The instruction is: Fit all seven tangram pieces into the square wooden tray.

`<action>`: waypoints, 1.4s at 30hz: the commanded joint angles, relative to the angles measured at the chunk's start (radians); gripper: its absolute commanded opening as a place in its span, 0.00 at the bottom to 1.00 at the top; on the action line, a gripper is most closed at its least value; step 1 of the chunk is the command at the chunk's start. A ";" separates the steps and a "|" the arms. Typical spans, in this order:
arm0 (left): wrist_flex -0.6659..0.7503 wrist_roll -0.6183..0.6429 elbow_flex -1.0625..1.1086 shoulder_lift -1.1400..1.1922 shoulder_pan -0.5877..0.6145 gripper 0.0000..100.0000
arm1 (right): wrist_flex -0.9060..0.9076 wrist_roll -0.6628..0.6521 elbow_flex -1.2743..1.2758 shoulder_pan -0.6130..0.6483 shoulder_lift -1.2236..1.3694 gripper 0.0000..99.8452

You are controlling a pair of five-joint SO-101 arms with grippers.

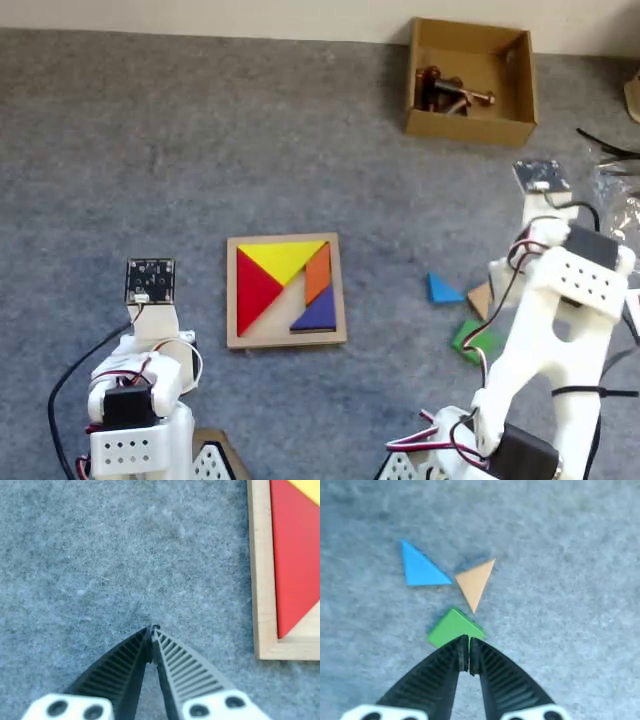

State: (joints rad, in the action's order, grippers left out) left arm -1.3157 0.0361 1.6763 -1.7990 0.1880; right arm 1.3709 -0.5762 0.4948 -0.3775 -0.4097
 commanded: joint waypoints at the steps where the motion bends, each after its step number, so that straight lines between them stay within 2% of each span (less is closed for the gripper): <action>1: -0.008 0.002 0.021 0.007 0.008 0.00 | 0.005 -0.043 -0.048 -0.027 -0.002 0.01; 4: -0.008 0.002 0.021 0.007 0.008 0.00 | -0.033 -0.046 0.025 -0.010 -0.002 0.01; 7: -0.008 0.002 0.021 0.007 0.008 0.00 | -0.151 -0.063 0.156 0.030 -0.004 0.01; 12: -0.008 0.002 0.021 0.007 0.008 0.00 | -0.216 -0.121 0.315 0.148 -0.015 0.01; 18: -0.008 0.002 0.021 0.007 0.008 0.00 | -0.219 -0.279 0.325 0.266 -0.015 0.01; 23: -0.008 0.002 0.021 0.007 0.008 0.00 | -0.222 -0.358 0.288 0.274 -0.007 0.09; 31: -0.008 0.002 0.021 0.007 0.008 0.00 | -0.223 -0.535 0.271 0.278 -0.005 0.10; 42: -0.008 0.002 0.021 0.007 0.008 0.00 | -0.572 -0.535 0.354 0.277 -0.015 0.10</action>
State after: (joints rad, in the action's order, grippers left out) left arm -1.3157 0.0361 1.6763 -1.7990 0.1880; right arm 0.8784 -1.1040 0.8339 -0.1089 -0.4097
